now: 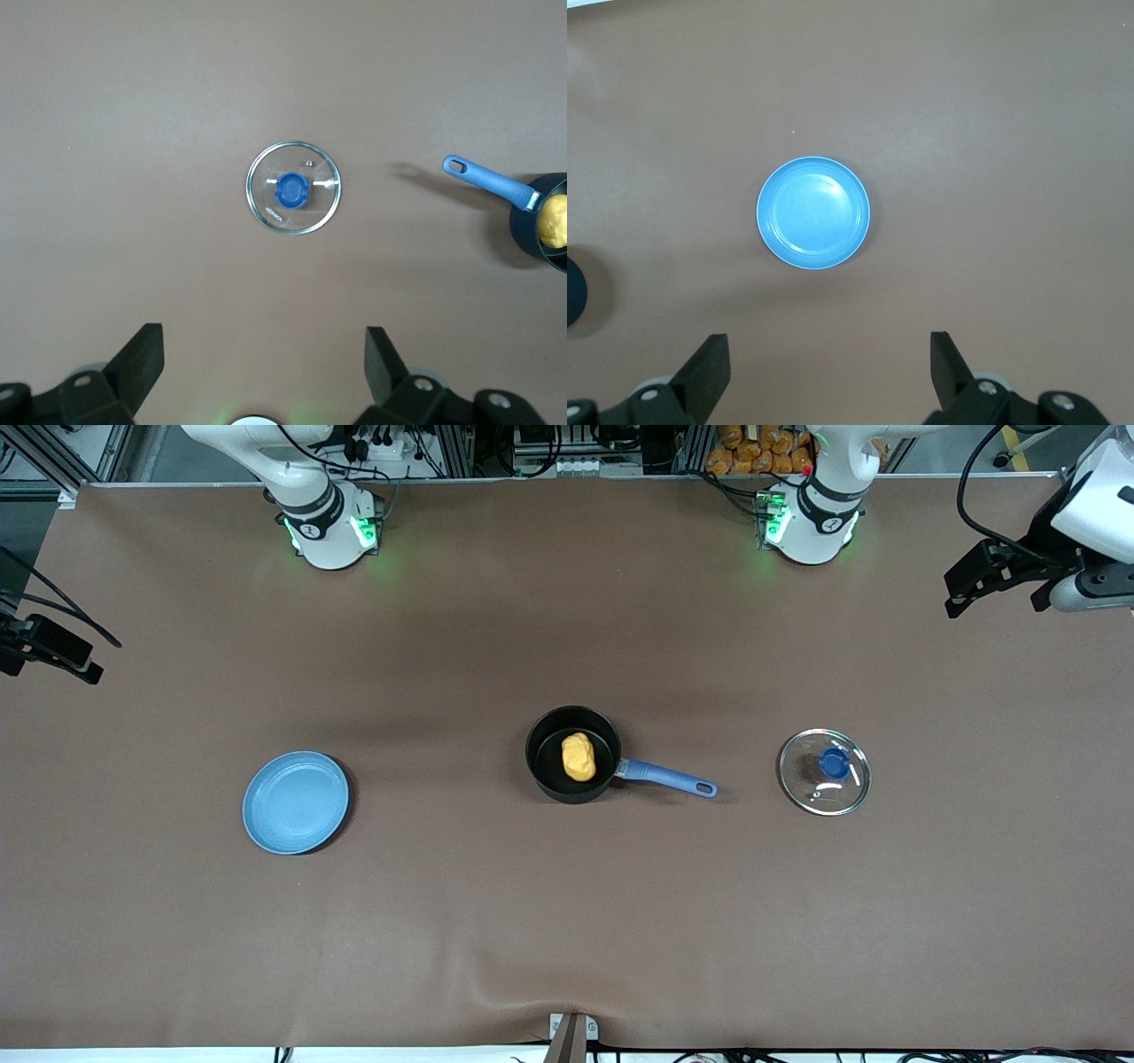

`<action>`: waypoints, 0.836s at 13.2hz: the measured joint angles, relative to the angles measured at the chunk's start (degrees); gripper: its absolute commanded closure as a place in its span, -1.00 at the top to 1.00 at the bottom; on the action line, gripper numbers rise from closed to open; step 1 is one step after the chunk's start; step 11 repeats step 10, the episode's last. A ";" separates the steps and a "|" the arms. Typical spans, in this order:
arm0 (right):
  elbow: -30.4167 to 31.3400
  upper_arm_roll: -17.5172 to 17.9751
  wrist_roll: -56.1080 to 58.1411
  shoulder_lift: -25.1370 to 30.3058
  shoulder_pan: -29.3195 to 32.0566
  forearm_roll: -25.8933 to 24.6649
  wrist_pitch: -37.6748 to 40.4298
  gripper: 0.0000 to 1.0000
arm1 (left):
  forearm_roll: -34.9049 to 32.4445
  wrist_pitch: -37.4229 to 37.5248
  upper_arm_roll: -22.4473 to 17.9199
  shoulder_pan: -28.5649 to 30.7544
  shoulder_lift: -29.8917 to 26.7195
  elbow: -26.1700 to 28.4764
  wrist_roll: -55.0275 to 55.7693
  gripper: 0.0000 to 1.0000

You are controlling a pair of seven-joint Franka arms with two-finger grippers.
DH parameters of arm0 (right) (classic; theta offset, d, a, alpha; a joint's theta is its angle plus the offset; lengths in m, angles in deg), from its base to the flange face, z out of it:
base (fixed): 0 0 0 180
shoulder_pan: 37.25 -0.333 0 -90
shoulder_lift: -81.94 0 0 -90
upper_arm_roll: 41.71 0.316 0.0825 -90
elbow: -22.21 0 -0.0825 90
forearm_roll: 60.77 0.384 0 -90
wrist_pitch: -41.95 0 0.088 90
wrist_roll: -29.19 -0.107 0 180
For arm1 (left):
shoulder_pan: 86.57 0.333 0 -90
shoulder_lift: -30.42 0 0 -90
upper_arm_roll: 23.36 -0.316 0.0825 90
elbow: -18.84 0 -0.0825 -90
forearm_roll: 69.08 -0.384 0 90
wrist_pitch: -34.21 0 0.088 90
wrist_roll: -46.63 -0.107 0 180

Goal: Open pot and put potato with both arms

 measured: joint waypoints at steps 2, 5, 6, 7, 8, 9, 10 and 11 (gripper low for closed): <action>0.03 0.11 0.00 0.00 0.00 0.00 -0.03 1.00 | 0.00 0.48 0.00 0.00 0.01 -0.08 0.00 1.00; 0.12 0.17 0.00 0.00 0.00 0.00 -0.09 1.00 | 0.20 0.73 0.00 0.00 0.35 -0.07 0.00 1.00; 0.17 0.24 0.00 0.00 -0.01 0.00 -0.14 1.00 | 0.65 0.73 0.00 0.00 0.50 -0.07 0.00 1.00; 0.24 0.45 0.00 0.00 -0.06 0.00 -0.22 1.00 | 0.94 0.73 0.00 -0.01 0.59 -0.07 0.00 1.00; 0.33 0.67 0.00 0.00 -0.16 0.00 -0.48 1.00 | 1.00 0.73 0.00 -0.01 0.65 -0.07 0.00 1.00; 0.47 0.85 0.00 0.00 -0.21 0.00 -1.02 1.00 | 1.00 0.73 0.00 -0.01 0.66 -0.07 0.00 1.00; 0.57 0.94 0.00 0.00 -0.22 0.00 -1.36 1.00 | 1.01 0.73 0.00 -0.02 0.66 -0.07 0.00 1.00; 0.57 0.94 0.00 0.00 -0.22 0.00 -1.36 1.00 | 1.01 0.73 0.00 -0.02 0.66 -0.07 0.00 1.00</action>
